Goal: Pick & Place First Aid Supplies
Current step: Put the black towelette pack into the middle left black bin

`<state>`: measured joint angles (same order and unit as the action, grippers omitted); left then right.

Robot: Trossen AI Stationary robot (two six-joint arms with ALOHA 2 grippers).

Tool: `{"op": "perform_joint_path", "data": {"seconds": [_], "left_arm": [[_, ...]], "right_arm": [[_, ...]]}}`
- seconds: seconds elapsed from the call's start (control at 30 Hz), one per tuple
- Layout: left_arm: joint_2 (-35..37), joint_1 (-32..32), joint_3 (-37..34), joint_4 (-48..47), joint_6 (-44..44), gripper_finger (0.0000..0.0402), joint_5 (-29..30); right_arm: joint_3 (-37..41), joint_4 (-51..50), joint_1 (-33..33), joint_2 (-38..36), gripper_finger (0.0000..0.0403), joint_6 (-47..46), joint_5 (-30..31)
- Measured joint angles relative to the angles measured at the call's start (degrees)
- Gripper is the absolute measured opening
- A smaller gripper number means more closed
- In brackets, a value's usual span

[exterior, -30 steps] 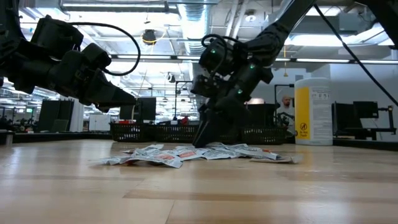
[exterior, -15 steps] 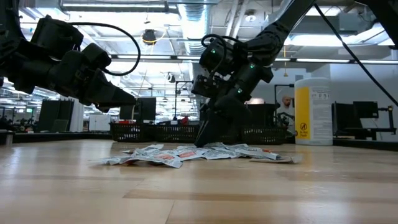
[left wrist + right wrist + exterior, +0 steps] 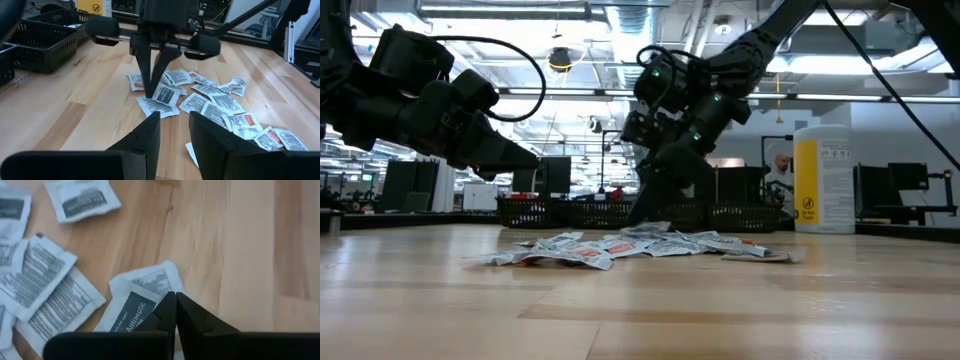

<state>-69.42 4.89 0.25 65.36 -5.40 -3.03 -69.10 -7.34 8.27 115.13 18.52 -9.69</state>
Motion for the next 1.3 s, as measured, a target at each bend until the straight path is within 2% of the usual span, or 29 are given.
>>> {"op": "perform_joint_path", "data": {"seconds": [0.17, 0.37, 0.73, 1.03, 1.17, 1.3], "left_arm": [[0.0, 0.0, 0.0, 0.0, 0.0, 0.0104, 0.0], [0.0, 0.0, 0.0, 0.0, 0.0, 0.0104, 0.0], [0.0, 0.0, 0.0, 0.0, 0.0, 0.0104, 0.0], [0.0, 0.0, 0.0, 0.0, 0.0, 0.0104, 0.0], [0.0, 0.0, 0.0, 0.0, 0.3, 0.0104, 0.0], [0.0, 0.0, 0.0, 0.0, 0.4, 0.0104, 0.0]], "right_arm": [[-4.4, -4.2, -0.1, 0.0, 0.0003, 1.2, 0.8], [-8.3, -4.5, -0.8, 0.0, 0.0001, 2.8, 0.8], [-9.4, -3.7, -0.8, 0.0, 0.0001, 3.1, 1.2], [-12.0, -1.2, 2.1, 0.0, 0.0001, 9.8, 16.6], [-12.7, 5.3, 4.8, 0.0, 0.0001, 11.4, 20.9], [-12.7, 12.2, 8.1, 0.1, 0.0001, 11.0, 21.6]]}}
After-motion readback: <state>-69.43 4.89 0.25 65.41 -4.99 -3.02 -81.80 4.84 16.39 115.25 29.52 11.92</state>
